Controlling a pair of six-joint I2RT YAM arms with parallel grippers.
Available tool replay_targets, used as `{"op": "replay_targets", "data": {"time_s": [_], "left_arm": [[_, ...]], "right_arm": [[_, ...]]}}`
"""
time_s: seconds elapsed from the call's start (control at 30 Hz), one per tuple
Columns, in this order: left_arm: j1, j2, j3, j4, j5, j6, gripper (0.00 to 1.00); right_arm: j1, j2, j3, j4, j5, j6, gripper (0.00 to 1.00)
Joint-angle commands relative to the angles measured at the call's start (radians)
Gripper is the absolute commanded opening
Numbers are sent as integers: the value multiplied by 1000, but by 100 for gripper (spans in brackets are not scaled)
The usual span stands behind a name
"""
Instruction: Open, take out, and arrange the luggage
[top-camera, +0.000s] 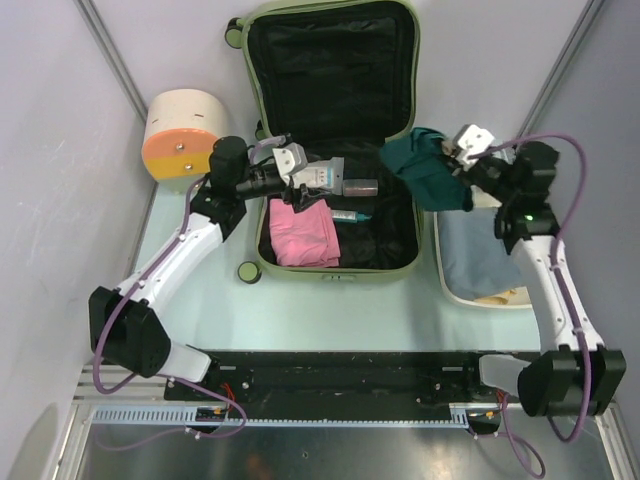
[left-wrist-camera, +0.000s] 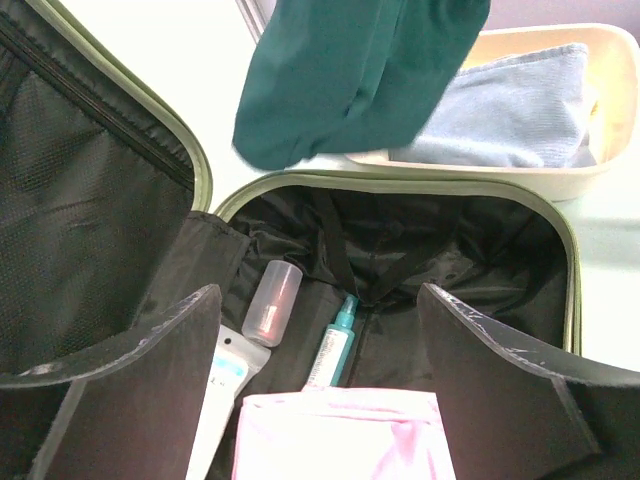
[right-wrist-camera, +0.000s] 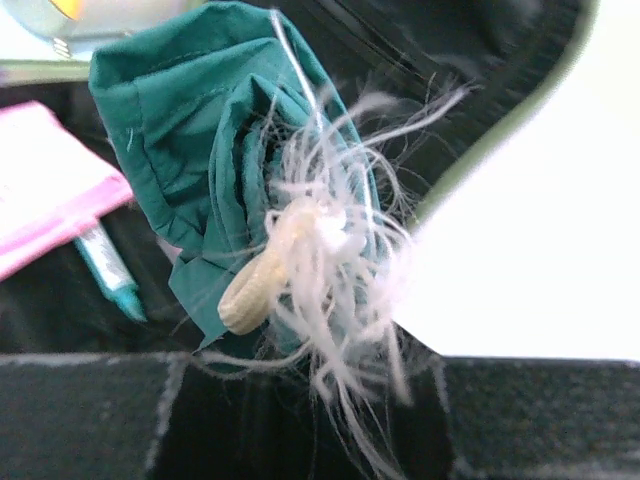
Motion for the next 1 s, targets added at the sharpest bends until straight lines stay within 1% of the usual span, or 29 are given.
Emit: {"op": "replay_targets", "data": {"time_s": [0.0,0.1,0.13,0.17,0.23,0.4,0.43,0.5,0.53,0.57,0.6,0.63,0.67,0.7,0.73,0.77,0.8,0.83,0.87,0.9,0.93,0.97], "left_arm": [[-5,20,33,9,26,-63,84],[-13,35,45,9,34,-66,84],[-21,44,48,10,34,-66,84],[-22,48,56,9,35,-67,84],[-33,63,62,9,34,-66,84],[-42,83,74,9,15,-69,84],[-44,87,77,9,9,-72,84],[-44,92,83,7,0,-77,84],[-44,91,82,4,-3,-78,84],[-44,91,82,2,-2,-78,84],[-44,89,82,1,-6,-80,84],[-44,86,79,-2,-11,-80,84],[-44,83,71,-4,-12,-80,84],[-44,77,67,-5,-15,-80,84],[-44,71,61,-5,-20,-80,84],[-44,66,47,-7,-21,-78,84],[-44,57,41,-7,-24,-77,84],[-44,51,33,-8,-26,-71,84],[-44,46,21,-8,-26,-69,84],[-44,42,16,-10,-28,-63,84],[-44,35,10,-10,-31,-61,84],[-44,34,4,-11,-31,-60,84]], "right_arm": [[-182,-111,57,-98,-89,-159,0],[-294,-136,62,-167,-189,-238,0],[-357,-136,60,-185,-245,-311,0],[-389,-133,60,-216,-269,-343,0],[-449,-110,62,-218,-318,-402,0],[-475,9,65,-169,-375,-514,0],[-477,25,67,-193,-413,-558,0],[-486,62,67,-250,-451,-734,0],[-488,97,70,-327,-479,-799,0],[-489,115,71,-372,-487,-945,0],[-492,134,77,-424,-490,-1025,0],[-495,172,80,-545,-491,-1101,0],[-501,189,89,-614,-488,-1194,0],[-503,206,91,-689,-484,-1362,0],[-506,239,91,-854,-455,-1468,0],[-509,257,91,-952,-435,-1568,0],[-526,279,91,-1057,-413,-1805,0],[-535,299,90,-1254,-357,-1909,0],[-552,328,82,-1328,-338,-1992,0],[-564,327,45,-1350,-327,-2009,0],[-567,320,15,-1335,-279,-2008,0],[-569,286,-19,-1309,-263,-2005,0]]}}
